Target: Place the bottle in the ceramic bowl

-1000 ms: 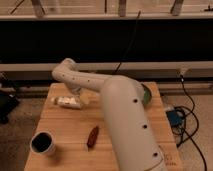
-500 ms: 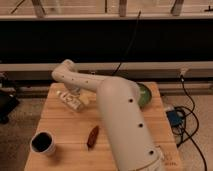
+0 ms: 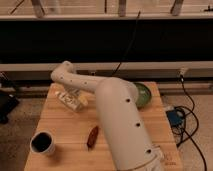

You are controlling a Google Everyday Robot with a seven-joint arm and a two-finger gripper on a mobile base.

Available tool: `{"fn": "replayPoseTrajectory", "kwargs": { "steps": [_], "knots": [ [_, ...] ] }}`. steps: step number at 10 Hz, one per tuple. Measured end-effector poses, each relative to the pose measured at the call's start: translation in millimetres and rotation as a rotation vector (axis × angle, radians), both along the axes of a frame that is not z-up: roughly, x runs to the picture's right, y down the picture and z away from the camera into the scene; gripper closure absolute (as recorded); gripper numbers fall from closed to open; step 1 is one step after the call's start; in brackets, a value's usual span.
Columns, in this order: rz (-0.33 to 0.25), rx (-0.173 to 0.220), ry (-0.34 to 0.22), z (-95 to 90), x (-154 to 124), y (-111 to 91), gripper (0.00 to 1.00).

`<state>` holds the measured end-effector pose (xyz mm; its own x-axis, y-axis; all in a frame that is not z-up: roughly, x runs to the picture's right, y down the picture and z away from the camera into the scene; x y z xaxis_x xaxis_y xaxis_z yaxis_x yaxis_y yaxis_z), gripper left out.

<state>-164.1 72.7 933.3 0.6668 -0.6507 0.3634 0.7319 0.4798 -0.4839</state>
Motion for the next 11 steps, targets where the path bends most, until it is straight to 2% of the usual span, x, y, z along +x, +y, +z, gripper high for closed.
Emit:
{"fn": "replayPoseTrajectory", "kwargs": {
  "steps": [2,3,5,7,11],
  "knots": [
    [0.027,0.008,-0.021,-3.0,1,-11,0.20],
    [0.042,0.025,-0.054,-7.2,-3,-15,0.20],
    [0.053,0.090,-0.149,-16.4,-14,-25,0.20],
    [0.009,0.111,-0.231,-21.8,-33,-29,0.20],
    [-0.087,0.139,-0.344,-22.3,-60,-40,0.20]
  ]
}}
